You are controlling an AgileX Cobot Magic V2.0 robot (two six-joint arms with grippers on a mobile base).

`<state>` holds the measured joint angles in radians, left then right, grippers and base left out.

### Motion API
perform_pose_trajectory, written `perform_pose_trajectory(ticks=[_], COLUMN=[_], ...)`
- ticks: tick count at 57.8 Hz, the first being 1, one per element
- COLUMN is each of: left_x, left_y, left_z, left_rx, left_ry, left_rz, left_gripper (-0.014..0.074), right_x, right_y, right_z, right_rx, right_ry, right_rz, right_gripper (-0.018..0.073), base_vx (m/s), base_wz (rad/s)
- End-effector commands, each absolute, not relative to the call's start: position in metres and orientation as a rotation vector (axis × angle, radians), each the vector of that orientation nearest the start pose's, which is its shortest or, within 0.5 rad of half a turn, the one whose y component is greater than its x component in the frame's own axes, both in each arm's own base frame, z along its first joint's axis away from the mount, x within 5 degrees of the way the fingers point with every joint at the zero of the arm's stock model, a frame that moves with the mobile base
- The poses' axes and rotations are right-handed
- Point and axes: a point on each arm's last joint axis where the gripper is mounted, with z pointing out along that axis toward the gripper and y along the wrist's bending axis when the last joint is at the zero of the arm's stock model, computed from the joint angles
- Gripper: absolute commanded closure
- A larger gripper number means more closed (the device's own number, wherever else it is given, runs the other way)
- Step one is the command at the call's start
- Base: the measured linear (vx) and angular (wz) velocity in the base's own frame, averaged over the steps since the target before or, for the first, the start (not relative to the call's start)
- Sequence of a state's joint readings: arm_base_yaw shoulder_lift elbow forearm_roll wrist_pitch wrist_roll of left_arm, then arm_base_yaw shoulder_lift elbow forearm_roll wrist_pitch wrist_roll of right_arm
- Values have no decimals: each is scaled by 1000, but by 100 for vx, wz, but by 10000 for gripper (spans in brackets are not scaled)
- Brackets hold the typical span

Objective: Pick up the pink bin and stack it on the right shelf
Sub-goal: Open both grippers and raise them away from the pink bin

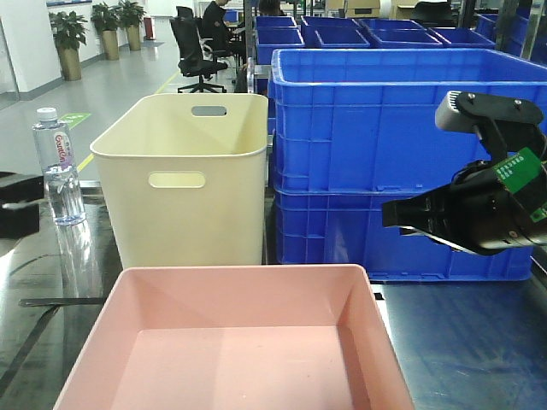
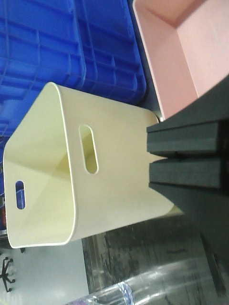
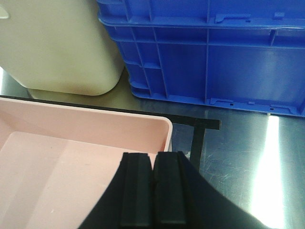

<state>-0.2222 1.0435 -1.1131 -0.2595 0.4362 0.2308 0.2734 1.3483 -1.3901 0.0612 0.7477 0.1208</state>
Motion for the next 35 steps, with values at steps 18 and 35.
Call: perform_pose_trajectory(ticks=[18, 35], left_x=[114, 56], left_y=[-8, 4], left_z=[329, 225], left_rx=[-79, -155], left_ry=[1597, 1580], left_rz=[-189, -67], left_gripper=[604, 604], right_x=[279, 279], right_y=[79, 79], right_z=[432, 432], right_rx=[-139, -139], right_ry=[2065, 2065], right_rz=[295, 295], right_gripper=[573, 573], base_vx=[0, 0], base_wz=[0, 0])
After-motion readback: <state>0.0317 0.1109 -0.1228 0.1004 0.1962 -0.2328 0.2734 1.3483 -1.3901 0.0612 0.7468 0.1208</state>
